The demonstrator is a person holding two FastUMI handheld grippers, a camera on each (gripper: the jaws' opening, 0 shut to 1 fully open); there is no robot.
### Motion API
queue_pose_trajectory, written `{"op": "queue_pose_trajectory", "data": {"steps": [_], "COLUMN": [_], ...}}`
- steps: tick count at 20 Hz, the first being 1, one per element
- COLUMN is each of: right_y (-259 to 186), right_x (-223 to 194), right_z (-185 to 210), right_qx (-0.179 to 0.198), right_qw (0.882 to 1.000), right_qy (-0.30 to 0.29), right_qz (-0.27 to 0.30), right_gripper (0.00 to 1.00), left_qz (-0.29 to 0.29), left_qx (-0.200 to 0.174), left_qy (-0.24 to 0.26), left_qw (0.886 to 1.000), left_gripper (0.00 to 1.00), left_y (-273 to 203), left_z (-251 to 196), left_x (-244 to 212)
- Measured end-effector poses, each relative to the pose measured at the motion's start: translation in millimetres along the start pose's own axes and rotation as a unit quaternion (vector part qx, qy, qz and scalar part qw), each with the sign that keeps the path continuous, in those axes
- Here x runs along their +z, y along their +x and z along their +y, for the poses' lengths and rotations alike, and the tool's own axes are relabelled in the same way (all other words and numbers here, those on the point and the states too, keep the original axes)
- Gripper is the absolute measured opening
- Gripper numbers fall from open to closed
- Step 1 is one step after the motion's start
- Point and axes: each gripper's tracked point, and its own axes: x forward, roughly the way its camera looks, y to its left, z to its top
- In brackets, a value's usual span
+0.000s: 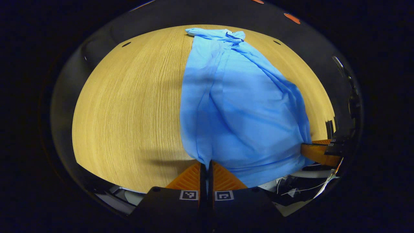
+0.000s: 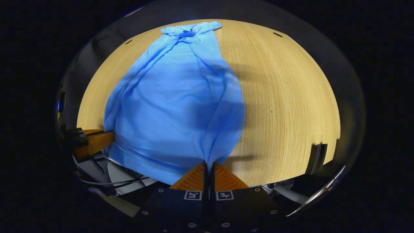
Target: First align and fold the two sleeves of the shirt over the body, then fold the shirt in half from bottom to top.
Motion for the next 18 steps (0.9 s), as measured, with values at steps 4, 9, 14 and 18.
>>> {"op": "queue_pose_trajectory", "data": {"steps": [4,9,14,18], "right_y": [-11.1,-55.0,-87.7,-113.5], "right_x": [12.6,80.3,156.1,217.8], "right_z": [-2.7,-7.6,-15.4,-23.2], "right_qx": [0.030,0.049,0.045,0.035], "right_qw": [0.999,0.993,0.984,0.977], "right_qy": [0.009,-0.018,-0.021,-0.006], "right_qz": [-0.023,-0.104,-0.168,-0.209], "right_gripper": [0.01,0.01,0.01,0.00], "left_qz": [-0.021,-0.103,-0.180,-0.220], "left_qx": [0.005,0.014,0.015,0.004], "left_qy": [-0.020,-0.043,-0.035,-0.026], "left_qw": [1.000,0.994,0.983,0.975], "left_gripper": [0.04,0.04,0.04,0.04], "left_y": [-10.9,-49.3,-93.1,-116.4], "left_z": [1.2,3.9,6.0,12.0], "left_x": [11.1,79.8,169.3,247.1]}}
